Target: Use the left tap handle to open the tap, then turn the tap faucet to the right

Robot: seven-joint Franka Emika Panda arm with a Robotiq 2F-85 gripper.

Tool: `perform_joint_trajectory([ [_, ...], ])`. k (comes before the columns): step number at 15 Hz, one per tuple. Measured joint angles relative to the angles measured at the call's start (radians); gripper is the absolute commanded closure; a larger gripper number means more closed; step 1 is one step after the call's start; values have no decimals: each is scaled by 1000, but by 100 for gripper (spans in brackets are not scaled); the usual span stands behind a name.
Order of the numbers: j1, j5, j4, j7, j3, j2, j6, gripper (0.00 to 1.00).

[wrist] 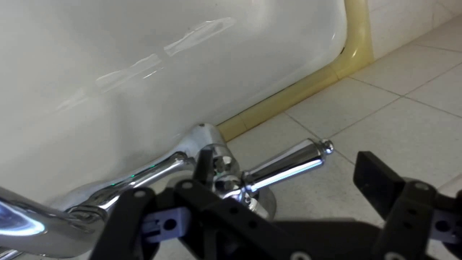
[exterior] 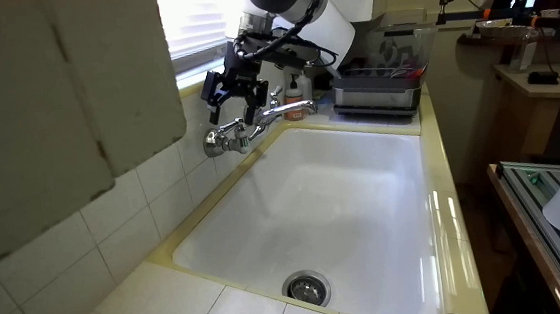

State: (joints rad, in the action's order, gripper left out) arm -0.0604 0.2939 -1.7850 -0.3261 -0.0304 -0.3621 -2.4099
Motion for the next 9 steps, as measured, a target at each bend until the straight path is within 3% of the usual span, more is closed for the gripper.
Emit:
perform_joint_trajectory([
  [3,-5,-3,23,-39,1,-26,4,0],
  [4,-5,-3,28,-48,2,-31,6,9],
  [5,-5,-3,32,-56,2,-34,9,9],
  [6,-5,-4,33,-63,3,-34,13,29],
  [8,-5,-5,35,-73,5,-35,21,34],
  [9,-6,-5,35,-77,5,-35,23,41],
])
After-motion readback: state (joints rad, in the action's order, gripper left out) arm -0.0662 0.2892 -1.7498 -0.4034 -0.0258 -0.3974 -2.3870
